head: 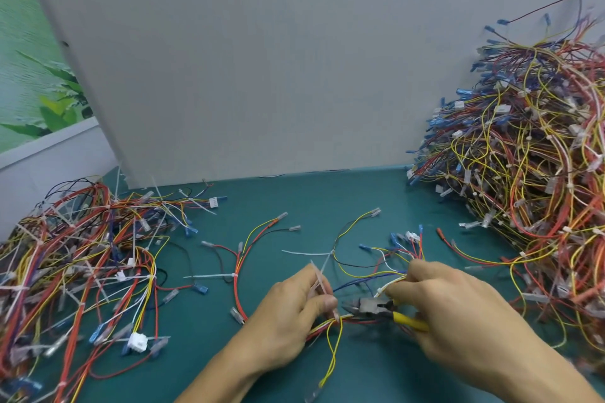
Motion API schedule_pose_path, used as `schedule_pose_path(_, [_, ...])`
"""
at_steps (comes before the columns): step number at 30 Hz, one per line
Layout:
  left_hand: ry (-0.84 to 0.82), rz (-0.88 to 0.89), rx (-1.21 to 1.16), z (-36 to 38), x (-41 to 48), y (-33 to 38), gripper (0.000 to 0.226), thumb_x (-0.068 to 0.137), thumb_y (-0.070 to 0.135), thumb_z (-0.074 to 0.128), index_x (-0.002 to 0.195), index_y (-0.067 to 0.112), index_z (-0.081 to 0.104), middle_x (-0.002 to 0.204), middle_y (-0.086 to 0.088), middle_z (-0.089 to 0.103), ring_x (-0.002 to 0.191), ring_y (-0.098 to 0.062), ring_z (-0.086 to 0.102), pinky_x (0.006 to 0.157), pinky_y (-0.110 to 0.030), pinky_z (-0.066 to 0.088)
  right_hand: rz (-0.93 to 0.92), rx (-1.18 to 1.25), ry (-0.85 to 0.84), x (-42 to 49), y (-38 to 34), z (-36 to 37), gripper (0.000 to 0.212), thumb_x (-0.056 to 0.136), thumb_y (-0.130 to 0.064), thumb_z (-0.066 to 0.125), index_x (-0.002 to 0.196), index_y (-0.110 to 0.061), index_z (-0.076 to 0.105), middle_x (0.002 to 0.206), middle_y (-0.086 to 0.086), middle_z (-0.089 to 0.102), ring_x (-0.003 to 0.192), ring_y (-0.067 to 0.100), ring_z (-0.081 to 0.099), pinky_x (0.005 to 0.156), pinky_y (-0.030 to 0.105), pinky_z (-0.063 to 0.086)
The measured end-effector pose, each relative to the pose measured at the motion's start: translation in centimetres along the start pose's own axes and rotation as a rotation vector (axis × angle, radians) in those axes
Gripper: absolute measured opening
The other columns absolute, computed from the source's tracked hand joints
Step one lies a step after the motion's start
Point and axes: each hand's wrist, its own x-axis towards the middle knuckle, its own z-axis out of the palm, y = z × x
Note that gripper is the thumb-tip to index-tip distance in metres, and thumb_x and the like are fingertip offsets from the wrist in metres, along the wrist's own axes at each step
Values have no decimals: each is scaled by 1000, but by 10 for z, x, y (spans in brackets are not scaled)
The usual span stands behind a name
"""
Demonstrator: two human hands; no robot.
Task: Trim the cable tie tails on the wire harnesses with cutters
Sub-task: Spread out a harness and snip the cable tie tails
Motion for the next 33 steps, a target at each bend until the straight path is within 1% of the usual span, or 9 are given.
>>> schedule_pose_path(2, [-12, 10, 11, -1, -1, 1, 13, 94, 17, 56, 82, 21, 53, 65, 33, 58, 65, 8, 51, 62, -8, 34, -16, -33, -11, -1, -2, 2, 24, 88, -36, 43, 110, -30, 48, 103, -11, 42, 105, 16, 47, 72, 32, 41])
schedule_pose_path(5, [-25, 19, 22, -1, -2, 2, 17, 95, 16, 55, 80, 24, 50, 65, 35, 56, 65, 9, 50, 62, -7, 35, -29, -91, -42, -1, -5, 3, 20, 87, -30, 41, 105, -30, 48, 105, -11, 42, 104, 17, 45, 68, 31, 28])
schedule_pose_path(10, [-21, 21, 63, 0, -2, -1, 19, 94, 21, 57, 78, 28, 49, 66, 30, 53, 68, 5, 46, 62, -10, 33, -40, -107, -84, 1, -10, 5, 14, 91, -33, 41, 102, -29, 48, 106, -10, 43, 105, 19, 45, 55, 27, 18])
schedule_pose_path(15, [-13, 33, 68, 1, -2, -3, 14, 93, 23, 57, 81, 26, 51, 67, 16, 52, 68, 1, 45, 62, -12, 33, -26, -74, -77, 1, -10, 9, 11, 89, -33, 40, 99, -29, 45, 102, -10, 39, 105, 18, 46, 67, 31, 28])
schedule_pose_path(19, [-15, 37, 62, 1, -1, -5, 12, 93, 23, 57, 82, 24, 52, 69, 14, 52, 68, 1, 44, 62, -13, 33, -16, -87, -74, 0, -11, 11, 14, 88, -31, 41, 101, -27, 47, 102, -8, 40, 100, 20, 49, 65, 32, 32])
schedule_pose_path(24, [-19, 30, 66, 2, -1, -8, 15, 93, 24, 57, 80, 27, 50, 70, 12, 53, 68, -2, 44, 62, -15, 33, -18, -113, -81, 1, -12, 11, 15, 88, -29, 41, 101, -26, 48, 105, -6, 44, 98, 23, 51, 64, 33, 33])
schedule_pose_path(29, [-13, 25, 58, 3, -1, -9, 14, 93, 24, 57, 80, 24, 50, 75, 2, 58, 70, -9, 47, 64, -19, 36, -8, -146, -82, 2, -12, 11, 17, 88, -28, 42, 102, -26, 51, 106, -5, 49, 94, 27, 53, 63, 33, 31])
schedule_pose_path(31, [-10, 23, 51, 3, -1, -9, 14, 93, 24, 57, 81, 24, 50, 75, -1, 58, 70, -11, 47, 63, -20, 35, -57, -135, -33, 2, -12, 10, 13, 81, -29, 54, 94, -26, 57, 97, -6, 55, 82, 27, 56, 56, 32, 28])
schedule_pose_path(33, [-9, 21, 52, 3, -1, -10, 14, 93, 25, 57, 81, 23, 50, 73, 2, 57, 69, -10, 46, 62, -18, 35, -113, -177, 8, 3, -10, 9, 18, 59, -31, 73, 71, -27, 61, 73, -8, 56, 56, 26, 53, 44, 26, 11])
